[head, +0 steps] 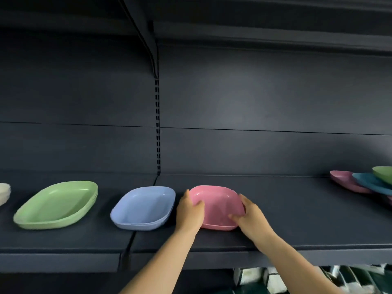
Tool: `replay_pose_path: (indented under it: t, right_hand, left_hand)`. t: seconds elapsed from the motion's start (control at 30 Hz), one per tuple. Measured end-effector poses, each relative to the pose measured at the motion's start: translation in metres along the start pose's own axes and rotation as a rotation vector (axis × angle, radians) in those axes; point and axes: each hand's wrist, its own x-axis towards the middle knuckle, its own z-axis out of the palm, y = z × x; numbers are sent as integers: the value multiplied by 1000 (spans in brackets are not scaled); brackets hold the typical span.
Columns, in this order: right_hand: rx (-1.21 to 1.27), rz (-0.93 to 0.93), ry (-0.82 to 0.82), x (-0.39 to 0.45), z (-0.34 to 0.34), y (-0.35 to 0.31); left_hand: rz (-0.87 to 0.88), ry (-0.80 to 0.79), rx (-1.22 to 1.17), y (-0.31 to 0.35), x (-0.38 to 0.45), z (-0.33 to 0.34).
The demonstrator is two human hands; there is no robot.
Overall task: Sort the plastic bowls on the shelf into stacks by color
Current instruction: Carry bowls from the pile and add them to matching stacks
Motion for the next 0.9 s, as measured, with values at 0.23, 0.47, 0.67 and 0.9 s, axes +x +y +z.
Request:
replay_pose_path:
  t: [0.23,0.47,0.67,0.9]
  right_hand:
    - [-26,-28,-2,5,0,6]
    - [38,-39,25,-2,-1,-2]
    - [100,-57,177,-13,4,-8]
    - [-512,-398,208,-40,-30,-2]
  left_hand:
    - [19,28,91,-6,7,7]
    - [20,-9,78,-7,7,3]
    - [60,27,-14,-5,2,3]
    - [498,140,345,5,-6,-2]
